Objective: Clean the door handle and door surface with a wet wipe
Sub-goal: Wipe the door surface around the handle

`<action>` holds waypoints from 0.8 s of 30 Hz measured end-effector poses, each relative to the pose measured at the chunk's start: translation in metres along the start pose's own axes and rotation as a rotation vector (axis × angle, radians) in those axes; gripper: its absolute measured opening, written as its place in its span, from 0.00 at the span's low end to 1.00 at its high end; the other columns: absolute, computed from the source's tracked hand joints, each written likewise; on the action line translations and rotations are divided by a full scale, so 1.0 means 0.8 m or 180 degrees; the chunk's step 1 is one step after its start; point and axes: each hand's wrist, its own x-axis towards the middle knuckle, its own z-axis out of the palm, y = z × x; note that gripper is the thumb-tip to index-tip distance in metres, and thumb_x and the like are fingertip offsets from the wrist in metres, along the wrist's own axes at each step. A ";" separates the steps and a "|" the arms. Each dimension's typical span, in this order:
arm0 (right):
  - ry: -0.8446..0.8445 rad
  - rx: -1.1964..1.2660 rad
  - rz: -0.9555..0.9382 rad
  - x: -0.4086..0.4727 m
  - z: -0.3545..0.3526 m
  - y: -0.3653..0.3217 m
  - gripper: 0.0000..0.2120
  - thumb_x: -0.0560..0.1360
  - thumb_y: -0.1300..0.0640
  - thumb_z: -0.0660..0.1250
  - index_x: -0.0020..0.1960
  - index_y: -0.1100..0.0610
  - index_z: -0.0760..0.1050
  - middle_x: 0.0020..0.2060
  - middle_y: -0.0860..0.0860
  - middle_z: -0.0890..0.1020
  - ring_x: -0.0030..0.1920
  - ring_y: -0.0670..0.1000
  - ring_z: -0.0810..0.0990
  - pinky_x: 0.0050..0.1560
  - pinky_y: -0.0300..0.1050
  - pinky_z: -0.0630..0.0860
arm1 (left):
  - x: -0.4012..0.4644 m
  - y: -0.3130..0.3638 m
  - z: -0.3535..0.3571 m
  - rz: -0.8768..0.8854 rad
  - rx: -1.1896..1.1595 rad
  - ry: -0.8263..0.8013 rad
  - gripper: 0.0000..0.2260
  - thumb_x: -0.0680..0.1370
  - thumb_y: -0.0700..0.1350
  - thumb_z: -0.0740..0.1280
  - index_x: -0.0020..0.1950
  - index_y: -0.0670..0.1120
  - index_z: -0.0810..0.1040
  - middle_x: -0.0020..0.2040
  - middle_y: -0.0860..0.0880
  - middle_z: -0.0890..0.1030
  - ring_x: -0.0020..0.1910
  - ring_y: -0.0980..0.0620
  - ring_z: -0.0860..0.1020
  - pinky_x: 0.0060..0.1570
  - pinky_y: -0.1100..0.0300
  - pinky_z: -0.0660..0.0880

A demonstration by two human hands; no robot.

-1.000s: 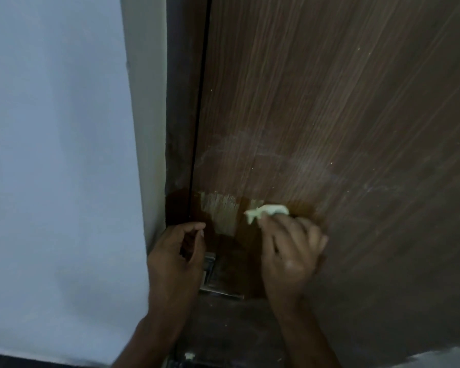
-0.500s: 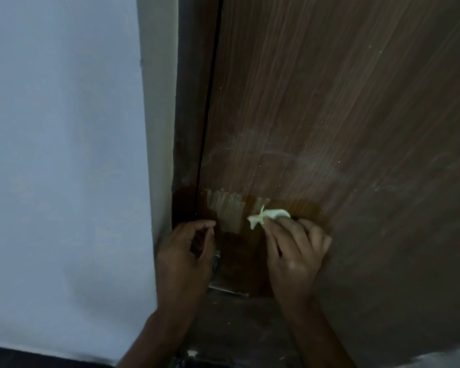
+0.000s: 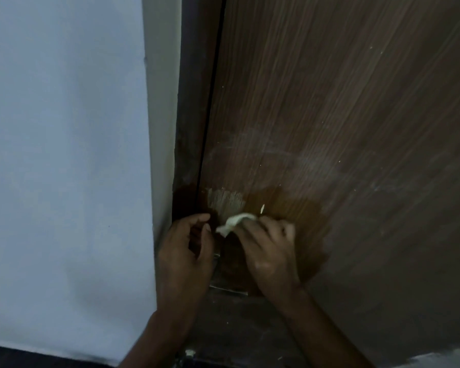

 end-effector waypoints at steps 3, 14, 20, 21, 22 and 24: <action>-0.0265 -0.0034 -0.0144 -0.009 -0.001 0.006 0.13 0.78 0.55 0.63 0.59 0.53 0.80 0.57 0.48 0.82 0.57 0.52 0.73 0.52 0.51 0.65 | -0.005 -0.005 0.001 -0.0081 0.0010 0.0000 0.11 0.79 0.49 0.65 0.60 0.61 0.76 0.54 0.62 0.81 0.53 0.63 0.80 0.53 0.59 0.81; -0.0637 -0.0015 -0.0577 -0.012 0.003 -0.001 0.12 0.76 0.55 0.60 0.52 0.55 0.81 0.55 0.49 0.82 0.58 0.52 0.72 0.52 0.50 0.63 | -0.005 -0.010 0.001 -0.0025 0.0039 0.0040 0.10 0.80 0.49 0.65 0.60 0.62 0.77 0.53 0.64 0.80 0.53 0.62 0.80 0.50 0.58 0.82; 0.0644 0.0115 0.0537 0.038 -0.003 0.000 0.08 0.81 0.57 0.66 0.58 0.53 0.81 0.56 0.46 0.79 0.54 0.50 0.74 0.53 0.47 0.62 | -0.006 -0.016 0.003 -0.0059 0.0120 0.0074 0.10 0.81 0.52 0.64 0.60 0.61 0.77 0.54 0.65 0.80 0.54 0.65 0.78 0.51 0.62 0.80; 0.0507 0.0113 0.0402 0.037 0.000 -0.005 0.08 0.81 0.57 0.65 0.57 0.55 0.81 0.56 0.48 0.80 0.54 0.51 0.74 0.52 0.48 0.63 | -0.006 -0.015 0.003 -0.0057 0.0132 0.0098 0.10 0.80 0.54 0.63 0.60 0.62 0.77 0.55 0.65 0.79 0.55 0.65 0.78 0.51 0.64 0.79; 0.0215 0.0102 0.0124 0.031 0.004 -0.012 0.09 0.80 0.58 0.64 0.56 0.55 0.81 0.56 0.49 0.80 0.55 0.52 0.73 0.52 0.49 0.64 | -0.006 -0.014 0.003 -0.0068 0.0142 0.0128 0.10 0.80 0.55 0.62 0.61 0.63 0.76 0.55 0.66 0.79 0.55 0.65 0.78 0.52 0.67 0.77; -0.0404 0.0076 -0.0466 0.014 0.009 -0.025 0.12 0.77 0.56 0.61 0.50 0.55 0.83 0.54 0.49 0.83 0.57 0.52 0.72 0.53 0.51 0.64 | -0.006 -0.013 0.001 -0.0083 0.0152 0.0177 0.11 0.80 0.57 0.61 0.61 0.65 0.75 0.56 0.67 0.79 0.55 0.66 0.78 0.51 0.74 0.74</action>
